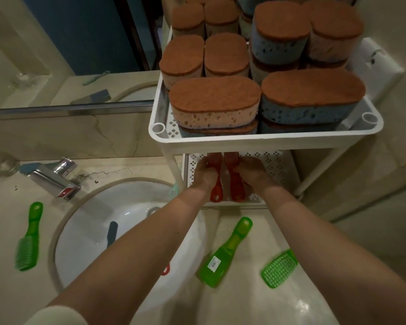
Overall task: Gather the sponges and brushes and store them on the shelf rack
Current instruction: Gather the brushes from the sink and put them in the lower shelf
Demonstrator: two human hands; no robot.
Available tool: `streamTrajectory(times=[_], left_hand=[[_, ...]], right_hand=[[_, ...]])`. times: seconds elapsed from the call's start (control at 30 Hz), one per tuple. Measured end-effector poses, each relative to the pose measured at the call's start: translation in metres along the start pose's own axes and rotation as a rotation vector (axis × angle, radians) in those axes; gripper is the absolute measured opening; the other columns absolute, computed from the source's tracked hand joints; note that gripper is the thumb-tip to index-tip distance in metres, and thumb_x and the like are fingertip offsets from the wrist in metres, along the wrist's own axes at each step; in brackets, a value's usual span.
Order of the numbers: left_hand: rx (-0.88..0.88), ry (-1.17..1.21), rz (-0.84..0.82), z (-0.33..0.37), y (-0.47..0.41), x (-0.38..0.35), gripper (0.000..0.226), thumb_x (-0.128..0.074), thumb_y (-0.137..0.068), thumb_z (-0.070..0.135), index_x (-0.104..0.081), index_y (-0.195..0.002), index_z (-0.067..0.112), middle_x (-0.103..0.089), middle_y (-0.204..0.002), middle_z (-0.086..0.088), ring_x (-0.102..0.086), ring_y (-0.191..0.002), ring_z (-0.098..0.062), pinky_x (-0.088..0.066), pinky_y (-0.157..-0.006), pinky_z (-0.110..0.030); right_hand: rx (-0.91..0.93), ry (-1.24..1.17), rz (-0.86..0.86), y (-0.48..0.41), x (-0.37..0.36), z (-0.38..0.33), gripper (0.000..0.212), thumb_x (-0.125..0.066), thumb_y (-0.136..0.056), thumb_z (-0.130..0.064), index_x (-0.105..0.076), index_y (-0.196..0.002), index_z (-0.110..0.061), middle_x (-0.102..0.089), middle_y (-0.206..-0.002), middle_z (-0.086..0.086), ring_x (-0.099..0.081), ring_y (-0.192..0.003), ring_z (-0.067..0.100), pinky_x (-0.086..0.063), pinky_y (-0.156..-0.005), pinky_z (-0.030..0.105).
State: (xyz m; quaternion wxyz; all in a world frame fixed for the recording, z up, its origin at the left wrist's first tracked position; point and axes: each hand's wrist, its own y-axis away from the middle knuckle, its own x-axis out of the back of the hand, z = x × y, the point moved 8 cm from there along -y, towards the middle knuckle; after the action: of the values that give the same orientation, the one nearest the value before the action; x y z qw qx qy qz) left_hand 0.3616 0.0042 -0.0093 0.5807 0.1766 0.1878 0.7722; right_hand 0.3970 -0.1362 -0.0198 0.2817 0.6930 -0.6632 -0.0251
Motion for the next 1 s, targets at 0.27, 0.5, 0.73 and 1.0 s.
streamTrajectory(times=[0.27, 0.5, 0.73, 1.0], left_hand=[[-0.141, -0.373, -0.004, 0.007, 0.008, 0.004, 0.033, -0.044, -0.094, 0.01, -0.057, -0.124, 0.01, -0.063, -0.116, -0.022, -0.06, -0.11, -0.039, -0.05, -0.095, -0.048], [-0.367, -0.708, -0.044, 0.006, 0.022, -0.003, 0.041, -0.045, -0.096, 0.018, -0.046, -0.137, 0.009, -0.04, -0.142, -0.017, -0.039, -0.133, -0.032, -0.033, -0.112, -0.035], [-0.525, -1.048, -0.291, -0.009, 0.039, -0.008, 0.058, -0.039, -0.099, 0.019, -0.022, -0.154, 0.022, -0.027, -0.155, -0.006, -0.028, -0.141, -0.025, -0.033, -0.112, -0.037], [-0.401, -1.194, -0.314, -0.015, 0.038, -0.007, 0.057, -0.033, -0.102, 0.036, -0.017, -0.154, 0.019, -0.011, -0.162, -0.006, -0.015, -0.147, -0.025, -0.022, -0.117, -0.038]], right_hand=[[0.043, -0.024, -0.024, 0.004, -0.002, 0.001, 0.026, -0.063, -0.078, -0.009, -0.069, -0.067, -0.033, -0.069, -0.076, -0.013, -0.066, -0.081, 0.012, -0.051, -0.077, 0.026], [0.131, 0.153, -0.074, 0.01, -0.011, 0.001, 0.022, -0.068, -0.083, -0.02, -0.07, -0.106, -0.02, -0.07, -0.111, 0.008, -0.065, -0.102, 0.024, -0.05, -0.094, 0.035], [0.086, 0.061, -0.037, 0.014, -0.008, 0.009, 0.018, -0.064, -0.086, -0.016, -0.07, -0.099, -0.026, -0.072, -0.106, 0.008, -0.066, -0.1, 0.026, -0.052, -0.095, 0.039], [0.079, 0.081, 0.029, 0.016, -0.004, 0.005, 0.017, -0.059, -0.086, -0.017, -0.073, -0.096, -0.016, -0.072, -0.099, 0.007, -0.066, -0.091, 0.022, -0.052, -0.083, 0.031]])
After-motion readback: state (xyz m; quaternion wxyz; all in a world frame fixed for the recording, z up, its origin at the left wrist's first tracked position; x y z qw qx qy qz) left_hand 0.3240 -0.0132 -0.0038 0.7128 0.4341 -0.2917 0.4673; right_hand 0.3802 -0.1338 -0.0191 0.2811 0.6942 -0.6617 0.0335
